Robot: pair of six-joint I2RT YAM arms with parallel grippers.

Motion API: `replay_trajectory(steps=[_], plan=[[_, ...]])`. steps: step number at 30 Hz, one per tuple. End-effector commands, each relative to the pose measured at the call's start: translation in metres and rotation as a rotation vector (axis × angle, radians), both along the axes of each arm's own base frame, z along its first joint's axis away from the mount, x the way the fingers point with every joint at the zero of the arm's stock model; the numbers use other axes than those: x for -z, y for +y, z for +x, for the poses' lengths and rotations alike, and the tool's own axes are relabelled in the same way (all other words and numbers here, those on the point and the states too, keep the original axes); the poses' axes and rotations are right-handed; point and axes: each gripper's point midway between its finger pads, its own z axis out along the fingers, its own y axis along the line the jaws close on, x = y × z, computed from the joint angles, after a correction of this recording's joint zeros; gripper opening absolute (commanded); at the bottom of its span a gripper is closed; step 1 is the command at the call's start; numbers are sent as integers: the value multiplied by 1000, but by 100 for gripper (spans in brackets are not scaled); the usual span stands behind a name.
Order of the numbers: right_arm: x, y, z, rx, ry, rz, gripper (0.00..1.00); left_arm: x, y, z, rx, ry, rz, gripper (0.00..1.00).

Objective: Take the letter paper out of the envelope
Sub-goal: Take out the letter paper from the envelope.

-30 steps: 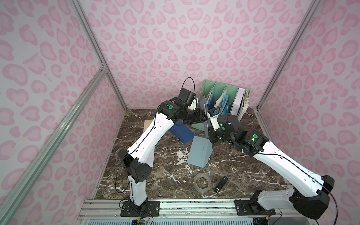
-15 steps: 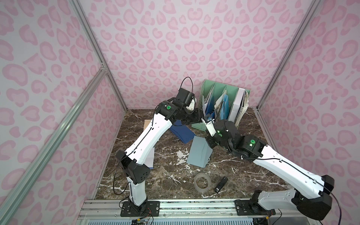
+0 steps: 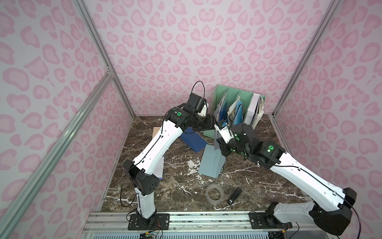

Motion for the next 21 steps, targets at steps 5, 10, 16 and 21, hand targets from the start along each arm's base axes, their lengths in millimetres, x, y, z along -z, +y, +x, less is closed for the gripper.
replay_trajectory(steps=[5,10,16,21], plan=[[-10,10,-14,-81,-2,35,0,-14,-2,15,0,-107,1,63],[-11,3,-13,-84,30,86,0,-21,-11,14,44,-128,-36,62],[-11,1,-11,-91,31,55,0,4,-11,10,62,-44,21,55],[-14,-2,-8,-77,12,38,0,10,-4,11,43,-33,73,48]])
